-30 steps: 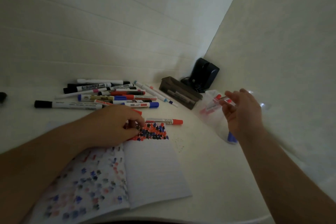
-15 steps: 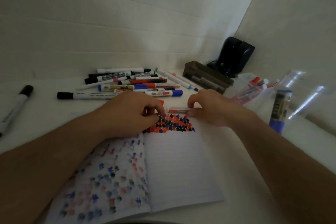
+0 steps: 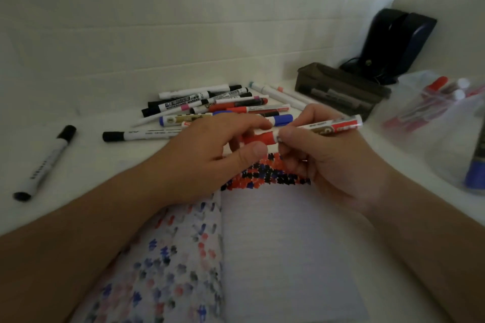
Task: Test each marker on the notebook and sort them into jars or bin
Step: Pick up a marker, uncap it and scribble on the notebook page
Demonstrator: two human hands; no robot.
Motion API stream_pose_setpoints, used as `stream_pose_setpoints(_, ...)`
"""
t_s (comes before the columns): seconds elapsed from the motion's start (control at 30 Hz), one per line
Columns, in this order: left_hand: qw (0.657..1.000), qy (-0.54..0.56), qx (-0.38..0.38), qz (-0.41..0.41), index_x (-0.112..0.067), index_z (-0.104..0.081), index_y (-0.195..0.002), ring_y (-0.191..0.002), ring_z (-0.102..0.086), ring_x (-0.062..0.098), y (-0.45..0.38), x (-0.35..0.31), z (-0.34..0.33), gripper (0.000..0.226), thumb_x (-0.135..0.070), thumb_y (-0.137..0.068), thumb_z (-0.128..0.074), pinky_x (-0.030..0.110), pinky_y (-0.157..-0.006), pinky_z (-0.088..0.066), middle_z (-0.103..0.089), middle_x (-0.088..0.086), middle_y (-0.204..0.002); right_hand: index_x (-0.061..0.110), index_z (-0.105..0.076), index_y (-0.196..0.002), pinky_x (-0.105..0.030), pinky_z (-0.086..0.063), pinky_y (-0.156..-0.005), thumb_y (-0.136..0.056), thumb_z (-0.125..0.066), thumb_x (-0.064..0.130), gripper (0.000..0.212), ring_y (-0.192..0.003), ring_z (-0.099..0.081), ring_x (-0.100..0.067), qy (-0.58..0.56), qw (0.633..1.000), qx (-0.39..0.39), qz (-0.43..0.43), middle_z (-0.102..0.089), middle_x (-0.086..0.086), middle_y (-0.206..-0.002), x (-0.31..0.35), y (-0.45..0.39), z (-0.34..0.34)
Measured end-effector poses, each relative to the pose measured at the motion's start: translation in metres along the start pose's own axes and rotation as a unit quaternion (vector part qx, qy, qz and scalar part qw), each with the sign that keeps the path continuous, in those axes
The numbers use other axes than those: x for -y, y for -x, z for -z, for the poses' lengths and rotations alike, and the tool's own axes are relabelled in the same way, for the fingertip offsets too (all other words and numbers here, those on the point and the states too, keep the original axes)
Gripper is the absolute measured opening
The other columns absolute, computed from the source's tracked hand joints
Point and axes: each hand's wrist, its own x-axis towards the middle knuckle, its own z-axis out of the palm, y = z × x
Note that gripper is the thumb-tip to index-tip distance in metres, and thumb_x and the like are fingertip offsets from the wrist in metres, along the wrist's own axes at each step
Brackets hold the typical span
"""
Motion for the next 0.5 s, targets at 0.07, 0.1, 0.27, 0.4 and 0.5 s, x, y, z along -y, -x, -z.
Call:
stream_pose_setpoints(0.07, 0.999, -0.030, 0.012, -0.028, -0.037, -0.055, -0.136, -0.106, -0.057, -0.004, 0.000, -0.005, -0.002, 0.047, -0.062, -0.099, -0.042, 0.019, -0.081, -0.043, -0.060, -0.025, -0.116, 0.020, -0.063, -0.078, -0.037, -0.054, -0.062, -0.087, -0.078, 0.011, 0.020, -0.068, -0.065, -0.029, 0.008, 1.000, 0.005, 0.003, -0.072, -0.022, -0.082, -0.006, 0.001, -0.009)
stream_pose_setpoints(0.1, 0.998, -0.040, 0.015, -0.037, -0.036, -0.056, -0.127, -0.100, -0.058, -0.002, 0.000, -0.007, -0.004, 0.038, -0.059, -0.100, -0.044, 0.021, -0.077, -0.043, -0.061, -0.024, -0.109, 0.021, -0.063, -0.076, -0.040, -0.054, -0.066, -0.084, -0.081, 0.014, 0.021, -0.072, -0.065, -0.032, -0.002, 1.000, 0.006, 0.010, -0.072, -0.025, -0.085, -0.008, 0.001, -0.014)
stream_pose_setpoints(0.27, 0.999, -0.033, 0.010, -0.032, -0.042, -0.036, -0.092, -0.067, -0.056, 0.008, 0.004, -0.015, -0.010, 0.017, -0.055, -0.104, -0.035, 0.019, -0.052, -0.034, -0.055, -0.019, -0.077, 0.013, -0.057, -0.071, -0.026, -0.047, -0.046, -0.078, -0.076, 0.023, 0.023, -0.053, -0.058, -0.012, -0.009, 0.996, 0.008, 0.084, -0.068, -0.008, -0.065, -0.011, 0.004, -0.028)
stream_pose_setpoints(0.4, 0.999, -0.016, 0.008, -0.047, -0.048, -0.039, -0.092, -0.065, -0.055, 0.011, 0.008, -0.020, -0.006, 0.012, -0.053, -0.103, -0.037, 0.018, -0.052, -0.036, -0.055, -0.012, -0.072, 0.012, -0.057, -0.073, -0.035, -0.050, -0.051, -0.083, -0.082, 0.028, 0.031, -0.057, -0.059, -0.025, 0.003, 0.994, 0.033, 0.108, -0.066, -0.018, -0.070, -0.011, 0.004, -0.024)
stream_pose_setpoints(0.5, 0.999, 0.018, 0.018, -0.024, -0.041, -0.045, -0.092, -0.066, -0.056, 0.014, 0.008, -0.019, -0.004, 0.016, -0.052, -0.103, -0.041, 0.025, -0.054, -0.041, -0.057, -0.008, -0.071, 0.014, -0.057, -0.073, -0.047, -0.049, -0.061, -0.079, -0.086, 0.032, 0.034, -0.065, -0.056, -0.037, 0.005, 0.993, 0.057, 0.102, -0.059, -0.033, -0.075, -0.014, 0.005, -0.021)
